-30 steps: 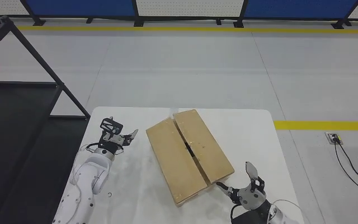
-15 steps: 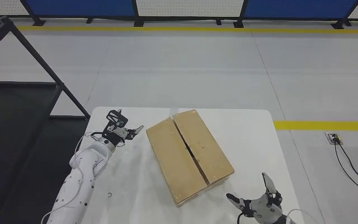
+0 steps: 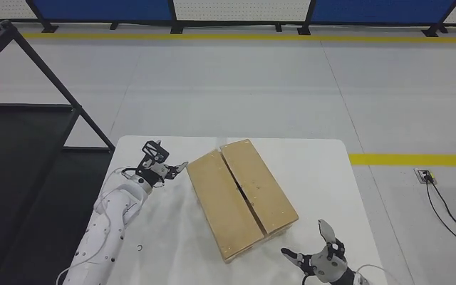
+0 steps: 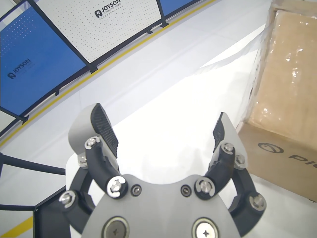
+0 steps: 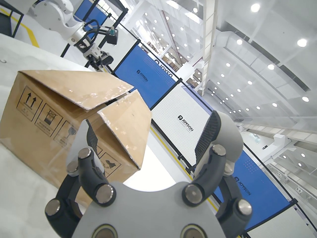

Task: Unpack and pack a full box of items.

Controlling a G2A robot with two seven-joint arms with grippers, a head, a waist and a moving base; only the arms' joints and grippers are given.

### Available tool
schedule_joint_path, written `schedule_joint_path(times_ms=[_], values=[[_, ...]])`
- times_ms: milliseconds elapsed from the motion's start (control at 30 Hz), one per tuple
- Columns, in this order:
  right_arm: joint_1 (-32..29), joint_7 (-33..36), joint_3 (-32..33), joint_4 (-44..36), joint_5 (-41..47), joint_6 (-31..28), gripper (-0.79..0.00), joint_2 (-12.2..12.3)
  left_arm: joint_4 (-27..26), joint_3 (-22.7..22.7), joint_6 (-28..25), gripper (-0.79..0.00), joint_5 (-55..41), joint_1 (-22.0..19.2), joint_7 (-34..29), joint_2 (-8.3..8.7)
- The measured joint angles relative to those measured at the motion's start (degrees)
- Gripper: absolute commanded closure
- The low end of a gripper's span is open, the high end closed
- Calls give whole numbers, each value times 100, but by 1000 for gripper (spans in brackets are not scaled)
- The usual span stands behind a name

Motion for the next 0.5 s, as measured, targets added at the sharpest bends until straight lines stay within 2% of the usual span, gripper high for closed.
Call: schedule_joint_path(times_ms=[200, 500], values=[[87, 739, -119, 49, -153, 65, -785, -4, 189, 93, -135, -785, -28, -127, 71, -8], [368, 1300, -351, 198, -60, 206, -785, -27, 277, 94, -407, -785, -71, -85, 335, 29]])
